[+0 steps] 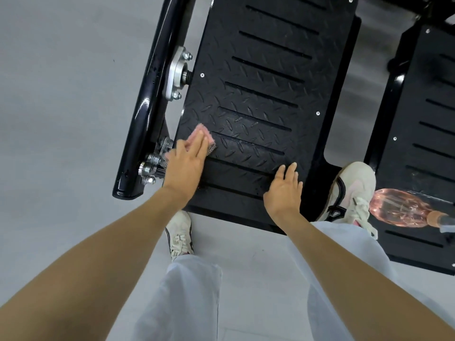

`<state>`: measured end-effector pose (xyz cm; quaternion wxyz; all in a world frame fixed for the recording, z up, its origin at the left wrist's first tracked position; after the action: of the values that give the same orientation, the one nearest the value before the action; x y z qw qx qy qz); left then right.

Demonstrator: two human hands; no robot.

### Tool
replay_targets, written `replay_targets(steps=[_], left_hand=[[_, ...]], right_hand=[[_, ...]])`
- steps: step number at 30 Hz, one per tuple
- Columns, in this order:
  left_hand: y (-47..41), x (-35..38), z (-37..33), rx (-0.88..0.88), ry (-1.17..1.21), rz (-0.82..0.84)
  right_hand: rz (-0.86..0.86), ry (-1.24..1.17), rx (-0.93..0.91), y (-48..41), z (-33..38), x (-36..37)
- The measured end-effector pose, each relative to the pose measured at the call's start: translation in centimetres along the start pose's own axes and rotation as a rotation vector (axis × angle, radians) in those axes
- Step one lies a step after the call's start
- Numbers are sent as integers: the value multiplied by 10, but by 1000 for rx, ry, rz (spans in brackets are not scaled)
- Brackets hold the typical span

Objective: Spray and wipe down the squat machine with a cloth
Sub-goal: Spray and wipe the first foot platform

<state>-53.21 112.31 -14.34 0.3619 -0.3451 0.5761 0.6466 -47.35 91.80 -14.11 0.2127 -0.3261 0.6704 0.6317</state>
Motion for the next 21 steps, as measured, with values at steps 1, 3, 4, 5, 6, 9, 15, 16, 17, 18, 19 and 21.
replay_targets(steps=[1,3,4,5,6,9,15,16,17,18,19,21], left_hand=[[2,3,-8,10,6,5],[7,2,-32,179,6,-22],[10,3,-43,312,-38,-22],[13,4,-49,436,-88,-22],[15,4,-46,501,-128,-29],[5,3,-1,238,-89,-42],[7,9,16,-40,84,-18],[10,7,5,52,38,-24],[15,10,-6,171,-22,-13],[20,13,-12,281,-75,10],[24,15,-10,347,-101,29],[24,18,9,286,-106,28]], right_hand=[[-4,-2,3,0,0,1],[-10,-7,7,1,0,1],[-12,-9,8,1,0,0],[-13,-11,8,1,0,0],[-12,-13,8,1,0,-1],[-18,-17,5,0,2,1],[-47,-21,0,3,-1,7],[-51,-18,-1,4,-2,6],[-52,-17,-2,4,-2,6],[-50,-16,-3,4,-2,5],[-48,-17,-4,3,-1,5],[-41,-24,2,2,0,4]])
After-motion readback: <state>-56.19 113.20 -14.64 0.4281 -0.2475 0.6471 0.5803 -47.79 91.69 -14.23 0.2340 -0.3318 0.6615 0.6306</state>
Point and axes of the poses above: each hand's wrist, its own y-axis away from the middle knuckle, its own x-axis out of the palm, z = x × y, the point moved 8 cm from there along -y, towards the middle knuckle, and after that the axes turned 4 degrees about x, right-handed, at the moved point
